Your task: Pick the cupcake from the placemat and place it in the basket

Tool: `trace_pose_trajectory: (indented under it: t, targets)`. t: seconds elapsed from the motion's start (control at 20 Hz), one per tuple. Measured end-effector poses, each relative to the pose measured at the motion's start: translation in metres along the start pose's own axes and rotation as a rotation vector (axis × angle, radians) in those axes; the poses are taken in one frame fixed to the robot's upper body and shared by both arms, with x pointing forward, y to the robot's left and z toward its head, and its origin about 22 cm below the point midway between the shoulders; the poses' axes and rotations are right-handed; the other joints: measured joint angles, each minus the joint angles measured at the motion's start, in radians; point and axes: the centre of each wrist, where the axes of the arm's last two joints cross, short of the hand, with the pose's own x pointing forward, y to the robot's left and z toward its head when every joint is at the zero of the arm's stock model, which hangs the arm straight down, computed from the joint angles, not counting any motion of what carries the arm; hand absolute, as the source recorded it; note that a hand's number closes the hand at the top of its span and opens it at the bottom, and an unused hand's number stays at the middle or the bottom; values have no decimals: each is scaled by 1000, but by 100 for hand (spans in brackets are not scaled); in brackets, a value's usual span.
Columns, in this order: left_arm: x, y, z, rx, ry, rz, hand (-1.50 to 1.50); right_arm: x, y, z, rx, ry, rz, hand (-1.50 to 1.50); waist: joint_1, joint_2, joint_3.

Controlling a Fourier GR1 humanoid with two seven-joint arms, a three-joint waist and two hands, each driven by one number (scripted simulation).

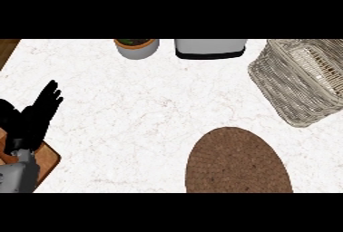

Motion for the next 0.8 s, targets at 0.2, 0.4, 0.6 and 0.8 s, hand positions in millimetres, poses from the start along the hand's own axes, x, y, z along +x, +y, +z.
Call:
trace_pose_trajectory:
  t: [0.2,0.4,0.6,0.8]
  targets:
    - [-1,-3,-4,-11,-5,0,0,18,-32,-8,-85,-23,29,150,13,3,0]
    - [4,-4,-5,-26,-13,-4,0,33,-63,-15,-162,-19,31,150,29,5,0]
    - [4,-8,-10,-40,-15,-6,0,45,-88,-36,-218,-8,16,150,43,9,1]
    - [7,-7,-13,-47,-21,-4,0,53,-111,-56,-286,31,62,150,53,10,1]
